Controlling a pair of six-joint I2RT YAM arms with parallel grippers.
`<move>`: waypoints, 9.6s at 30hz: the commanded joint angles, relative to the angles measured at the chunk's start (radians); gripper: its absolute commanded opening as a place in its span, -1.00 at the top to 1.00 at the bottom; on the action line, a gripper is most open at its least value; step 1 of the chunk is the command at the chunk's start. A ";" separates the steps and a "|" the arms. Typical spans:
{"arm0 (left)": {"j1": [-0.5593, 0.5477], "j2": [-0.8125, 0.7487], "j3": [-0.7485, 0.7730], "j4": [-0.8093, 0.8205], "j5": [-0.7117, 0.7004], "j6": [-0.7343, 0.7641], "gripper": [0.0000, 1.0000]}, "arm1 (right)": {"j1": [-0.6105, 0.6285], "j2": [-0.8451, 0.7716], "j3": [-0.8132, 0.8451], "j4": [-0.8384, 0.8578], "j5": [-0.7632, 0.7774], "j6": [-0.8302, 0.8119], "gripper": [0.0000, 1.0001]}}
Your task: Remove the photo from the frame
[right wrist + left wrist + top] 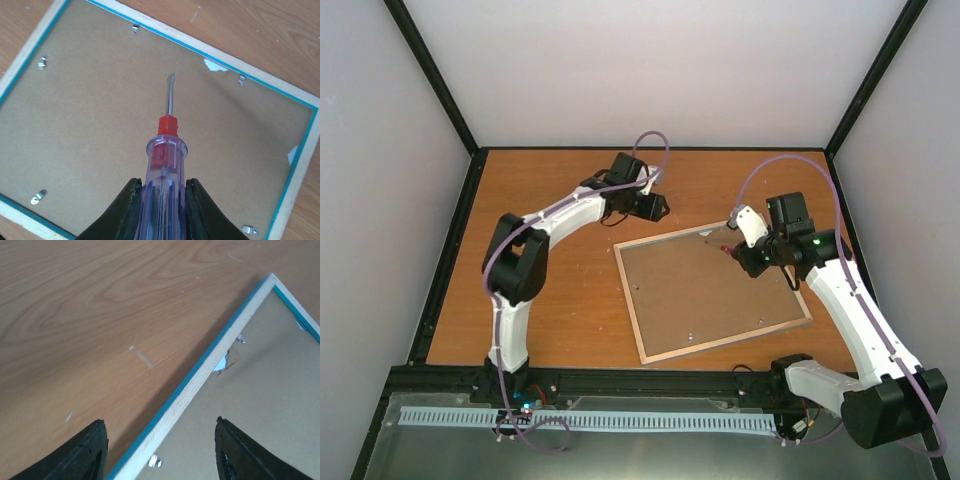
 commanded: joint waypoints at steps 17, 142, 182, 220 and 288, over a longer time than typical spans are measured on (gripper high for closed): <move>-0.096 0.414 0.290 -0.041 0.104 0.469 0.05 | -0.002 -0.055 0.020 -0.022 -0.333 0.028 0.95; -0.047 -0.308 -0.744 0.214 -0.083 -0.506 0.98 | 0.511 0.492 0.184 0.084 -0.223 -0.090 0.95; -0.047 -0.280 -0.739 0.222 -0.063 -0.488 0.98 | 0.522 0.535 0.198 0.124 0.031 0.015 0.94; -0.046 -0.290 -0.755 0.231 -0.067 -0.488 0.98 | 0.522 0.463 0.237 0.015 -0.139 -0.031 0.95; 0.096 0.069 -0.164 0.024 -0.224 -0.292 0.50 | 0.290 -0.008 -0.003 -0.036 0.059 -0.018 0.94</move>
